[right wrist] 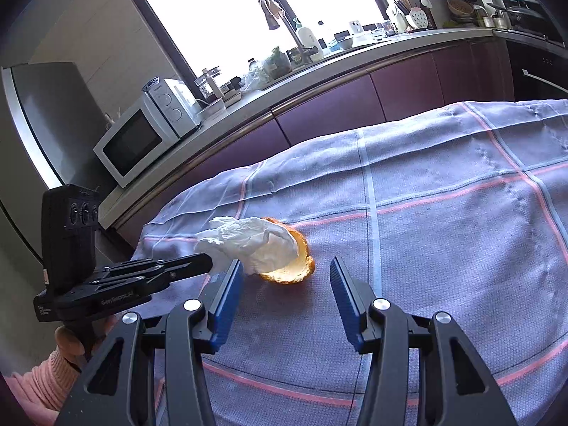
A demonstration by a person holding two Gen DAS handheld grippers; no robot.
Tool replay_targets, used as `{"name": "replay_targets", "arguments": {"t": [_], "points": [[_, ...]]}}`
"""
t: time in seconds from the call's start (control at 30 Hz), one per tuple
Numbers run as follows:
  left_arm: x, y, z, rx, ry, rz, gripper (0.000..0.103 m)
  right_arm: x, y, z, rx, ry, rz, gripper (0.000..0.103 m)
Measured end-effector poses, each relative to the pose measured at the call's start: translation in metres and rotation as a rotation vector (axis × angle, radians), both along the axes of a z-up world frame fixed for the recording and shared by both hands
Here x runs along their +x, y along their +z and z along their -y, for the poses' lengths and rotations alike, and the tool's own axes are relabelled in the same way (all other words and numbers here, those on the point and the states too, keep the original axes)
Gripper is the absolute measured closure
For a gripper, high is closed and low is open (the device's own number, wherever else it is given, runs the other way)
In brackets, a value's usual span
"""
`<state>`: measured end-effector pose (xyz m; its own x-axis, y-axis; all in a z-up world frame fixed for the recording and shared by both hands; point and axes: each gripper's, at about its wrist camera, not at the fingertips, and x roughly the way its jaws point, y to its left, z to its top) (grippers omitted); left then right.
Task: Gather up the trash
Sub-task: 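Grasp the white tissue with the left tool while the right tool grasps the orange peel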
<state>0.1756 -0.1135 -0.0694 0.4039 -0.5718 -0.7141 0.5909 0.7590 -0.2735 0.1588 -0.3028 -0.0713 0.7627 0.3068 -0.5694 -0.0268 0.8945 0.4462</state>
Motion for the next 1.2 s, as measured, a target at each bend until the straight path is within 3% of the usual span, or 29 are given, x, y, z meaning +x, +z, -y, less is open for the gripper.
{"name": "replay_targets", "arguments": {"t": [0.3,0.73,0.87,0.93,1.0,1.07,1.2], "points": [[-0.023,0.015,-0.041,-0.034,0.011,0.027,0.102,0.014,-0.005,-0.002,-0.013,0.005,-0.044,0.054],[-0.039,0.000,-0.090,-0.012,0.079,-0.003,0.101,0.043,-0.016,-0.012,-0.025,0.020,-0.138,0.056],[-0.040,0.000,-0.097,0.004,0.111,0.020,0.076,0.047,-0.016,-0.014,-0.035,0.025,-0.142,0.059],[-0.040,0.003,-0.097,0.019,0.123,0.051,0.064,0.049,-0.016,-0.015,-0.034,0.030,-0.145,0.065],[-0.041,0.007,-0.094,0.032,0.120,0.081,0.057,0.050,-0.017,-0.016,-0.032,0.038,-0.149,0.068],[-0.038,0.007,-0.089,0.052,0.122,0.094,0.053,0.052,-0.017,-0.017,-0.030,0.039,-0.152,0.072],[-0.028,0.000,-0.077,0.076,0.116,0.081,0.056,0.056,-0.020,-0.017,-0.014,0.050,-0.162,0.084]]}}
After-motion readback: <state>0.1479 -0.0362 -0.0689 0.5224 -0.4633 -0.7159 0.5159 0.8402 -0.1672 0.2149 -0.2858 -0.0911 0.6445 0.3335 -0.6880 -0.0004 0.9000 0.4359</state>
